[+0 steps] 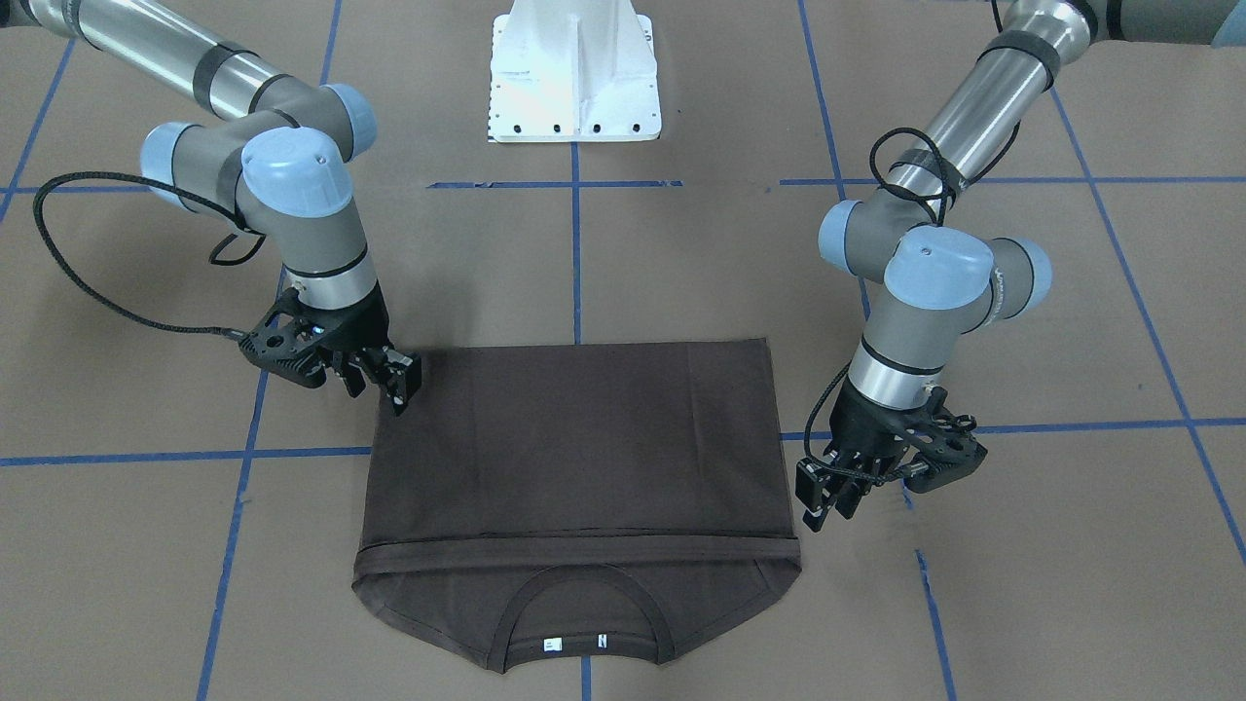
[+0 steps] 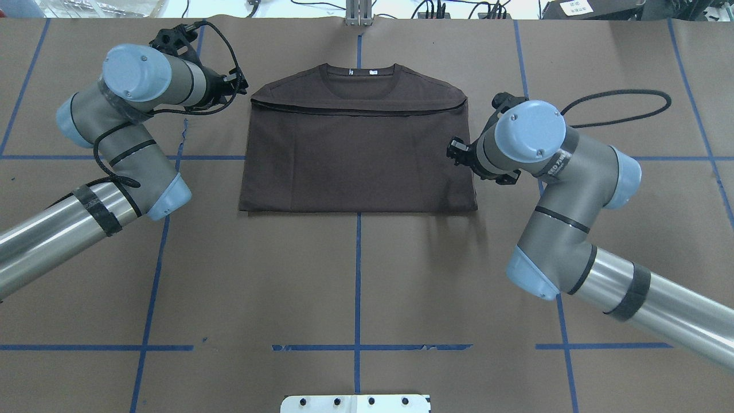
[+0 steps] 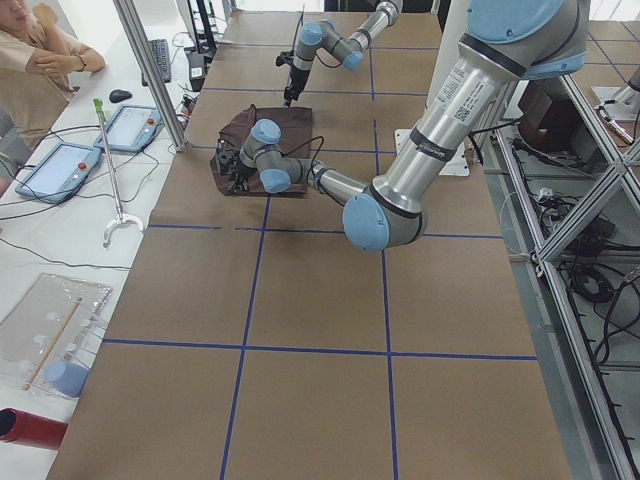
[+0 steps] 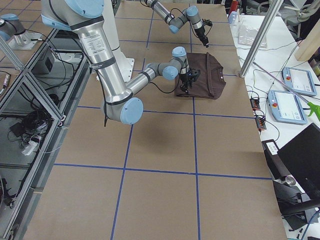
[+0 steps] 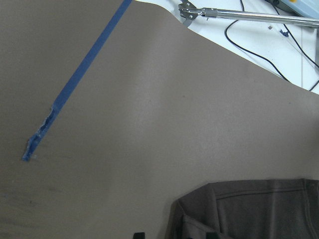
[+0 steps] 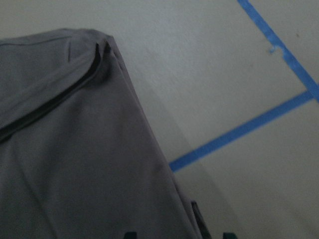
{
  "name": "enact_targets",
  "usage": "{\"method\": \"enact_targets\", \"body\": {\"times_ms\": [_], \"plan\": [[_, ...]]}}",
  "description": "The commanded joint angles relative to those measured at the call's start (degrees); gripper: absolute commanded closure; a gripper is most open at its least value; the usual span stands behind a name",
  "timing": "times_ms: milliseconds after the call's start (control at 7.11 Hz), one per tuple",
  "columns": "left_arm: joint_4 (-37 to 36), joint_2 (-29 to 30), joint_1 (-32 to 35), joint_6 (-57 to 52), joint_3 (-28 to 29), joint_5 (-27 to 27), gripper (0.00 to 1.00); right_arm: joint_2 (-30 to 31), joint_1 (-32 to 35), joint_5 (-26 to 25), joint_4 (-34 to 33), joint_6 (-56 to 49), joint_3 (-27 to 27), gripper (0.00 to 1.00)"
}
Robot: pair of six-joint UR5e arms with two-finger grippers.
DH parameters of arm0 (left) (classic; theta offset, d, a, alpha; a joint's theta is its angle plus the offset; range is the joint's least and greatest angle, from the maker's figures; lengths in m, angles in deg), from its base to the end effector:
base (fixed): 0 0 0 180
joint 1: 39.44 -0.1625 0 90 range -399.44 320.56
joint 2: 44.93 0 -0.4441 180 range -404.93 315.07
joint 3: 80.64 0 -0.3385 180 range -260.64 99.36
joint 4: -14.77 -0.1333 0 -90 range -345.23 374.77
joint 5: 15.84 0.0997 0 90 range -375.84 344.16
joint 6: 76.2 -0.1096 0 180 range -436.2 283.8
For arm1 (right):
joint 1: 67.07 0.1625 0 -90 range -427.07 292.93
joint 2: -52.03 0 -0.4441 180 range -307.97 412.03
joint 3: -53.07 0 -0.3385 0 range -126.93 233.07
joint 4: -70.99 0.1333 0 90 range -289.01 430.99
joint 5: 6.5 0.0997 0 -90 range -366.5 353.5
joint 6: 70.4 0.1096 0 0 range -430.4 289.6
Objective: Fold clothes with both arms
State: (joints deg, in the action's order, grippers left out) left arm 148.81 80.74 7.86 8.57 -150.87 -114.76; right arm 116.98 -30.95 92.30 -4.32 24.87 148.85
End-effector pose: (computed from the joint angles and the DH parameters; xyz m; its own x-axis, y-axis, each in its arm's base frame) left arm 0.4083 -0.6140 0.3985 0.3962 -0.2965 -0.8690 0.6014 0.7989 0.0015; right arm -0.4368 -0.4631 0.3961 0.5182 0.4905 0.7006 -0.5443 0.8210 -0.1723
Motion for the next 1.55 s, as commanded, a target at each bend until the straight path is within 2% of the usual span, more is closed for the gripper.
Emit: {"method": "enact_targets", "body": {"times_ms": [0,281,422,704,844,985,1126,1407], "plan": [[0.3,-0.5,0.0,-0.7,-0.8,0.1,0.46,3.9,-4.9,-0.7,0.1,8.9,3.9,0.30],[0.1,-0.4,-0.1,-0.6,-1.7,0.4,0.46,3.4,-5.6,-1.4,0.0,9.1,2.8,0.30],[0.0,-0.4,-0.2,-0.5,-1.7,0.4,0.46,3.2,-5.7,-3.9,0.0,8.9,2.3,0.31],[0.0,-0.4,-0.2,-0.6,-1.6,0.4,0.46,2.6,-5.4,-5.4,0.0,9.0,0.7,0.31],[0.0,-0.4,-0.2,-0.6,-1.6,0.4,0.46,2.4,-5.4,-5.5,0.0,9.1,0.3,0.43],[0.0,-0.4,-0.2,-0.5,-1.6,0.4,0.46,2.3,-5.6,-5.5,0.0,9.3,0.2,0.88],[0.0,-0.4,-0.2,-0.2,-1.7,0.4,0.46,2.3,-5.7,-5.4,0.1,9.9,0.5,1.00],[0.0,-0.3,-0.3,-0.1,-1.7,0.4,0.46,2.9,-5.9,-5.2,0.0,11.0,3.4,1.00]]}}
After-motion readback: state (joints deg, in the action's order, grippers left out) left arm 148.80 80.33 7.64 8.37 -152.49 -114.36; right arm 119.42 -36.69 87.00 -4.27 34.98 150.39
